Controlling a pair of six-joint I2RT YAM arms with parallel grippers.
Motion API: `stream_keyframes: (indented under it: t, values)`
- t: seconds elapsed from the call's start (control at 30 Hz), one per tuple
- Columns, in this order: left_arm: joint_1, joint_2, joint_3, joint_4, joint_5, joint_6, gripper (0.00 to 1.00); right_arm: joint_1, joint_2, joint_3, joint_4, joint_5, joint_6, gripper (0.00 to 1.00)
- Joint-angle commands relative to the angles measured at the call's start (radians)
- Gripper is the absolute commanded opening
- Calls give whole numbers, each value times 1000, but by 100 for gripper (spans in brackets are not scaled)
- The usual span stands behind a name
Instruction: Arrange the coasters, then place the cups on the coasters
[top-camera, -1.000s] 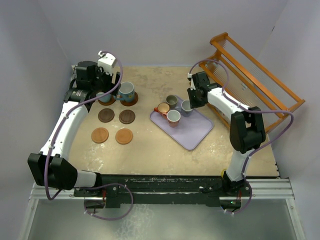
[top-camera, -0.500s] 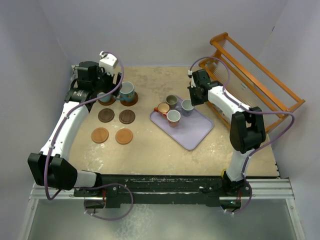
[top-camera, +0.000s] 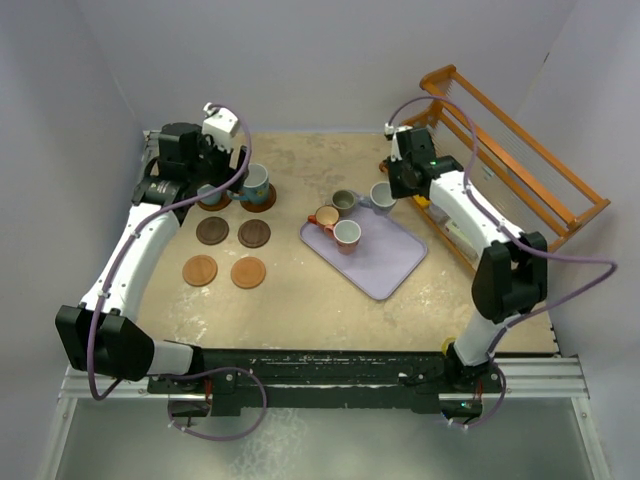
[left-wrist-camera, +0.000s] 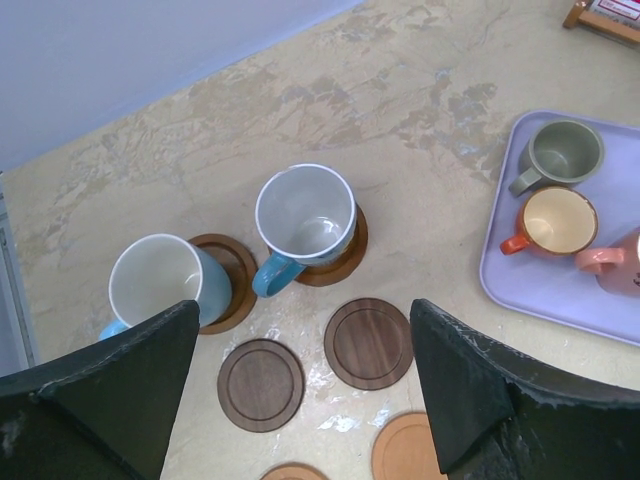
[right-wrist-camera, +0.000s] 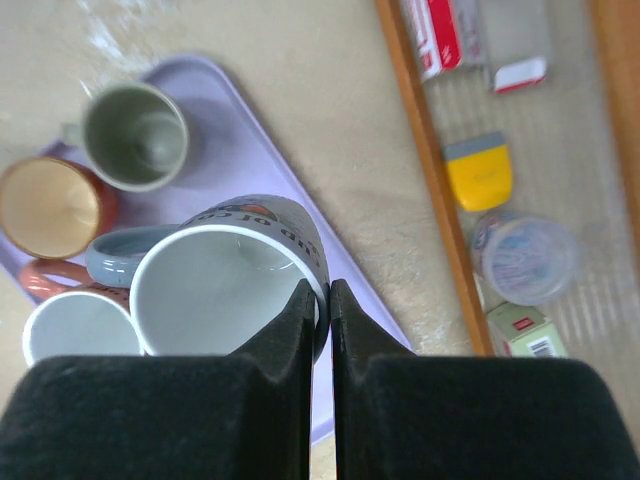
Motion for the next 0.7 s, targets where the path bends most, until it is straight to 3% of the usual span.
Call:
stream_keyframes:
  t: [0.0,0.27,0.67]
  values:
    - [-21,-43,42,57,40,-12,83,-4,-110,84,39,29,-31,0]
    - [-153,-50,87,42,13,-54,81,26,-194,142,32,1,-38,0]
    - [-341,78,252,31,-2,-214,74,226,-187,213,29,107,-66,0]
